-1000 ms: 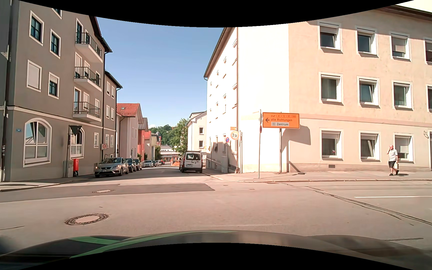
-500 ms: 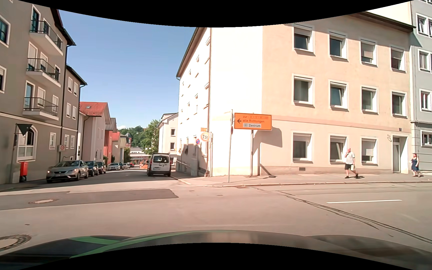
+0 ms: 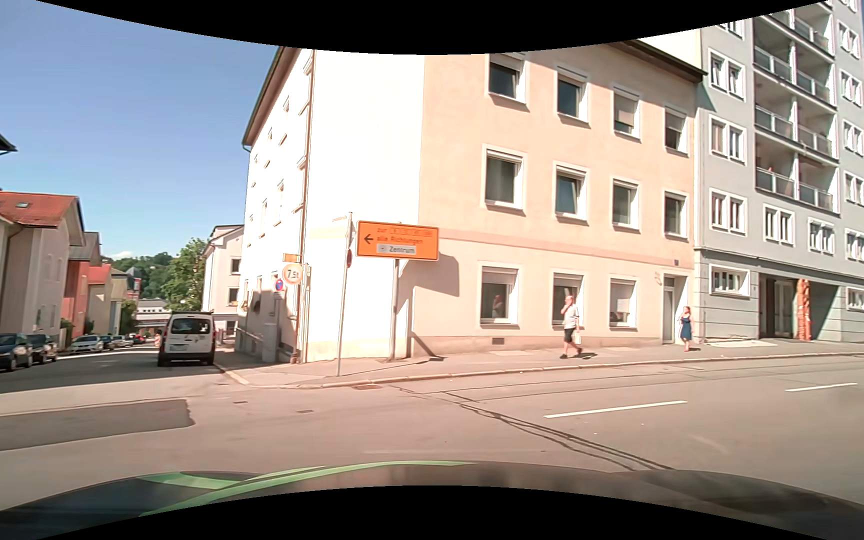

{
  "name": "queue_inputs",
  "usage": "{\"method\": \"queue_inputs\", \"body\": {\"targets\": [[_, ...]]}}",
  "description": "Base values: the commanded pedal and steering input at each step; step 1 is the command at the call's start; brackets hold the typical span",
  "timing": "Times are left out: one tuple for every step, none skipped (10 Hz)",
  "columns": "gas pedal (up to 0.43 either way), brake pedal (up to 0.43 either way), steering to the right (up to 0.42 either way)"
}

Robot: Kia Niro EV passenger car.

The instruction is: Follow the waypoints while adhering to traffic rules and regulations

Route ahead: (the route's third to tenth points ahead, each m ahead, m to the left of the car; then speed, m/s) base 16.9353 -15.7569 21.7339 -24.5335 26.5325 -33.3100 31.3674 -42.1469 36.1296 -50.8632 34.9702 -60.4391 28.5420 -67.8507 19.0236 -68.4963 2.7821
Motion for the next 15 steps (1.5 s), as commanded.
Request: {"method": "queue_inputs", "body": {"targets": [[0.138, 0.0, 0.811], [0.138, 0.0, 0.812], [0.138, 0.0, 0.811], [0.138, 0.0, 0.81], [0.15, 0.0, 0.803], [0.15, 0.0, 0.793], [0.157, 0.0, 0.774], [0.169, 0.0, 0.743], [0.177, 0.0, 0.711], [0.189, 0.0, 0.671], [0.197, 0.0, 0.62], [0.209, 0.0, 0.571], [0.209, 0.0, 0.535], [0.22, 0.0, 0.487], [0.22, 0.0, 0.437]]}}
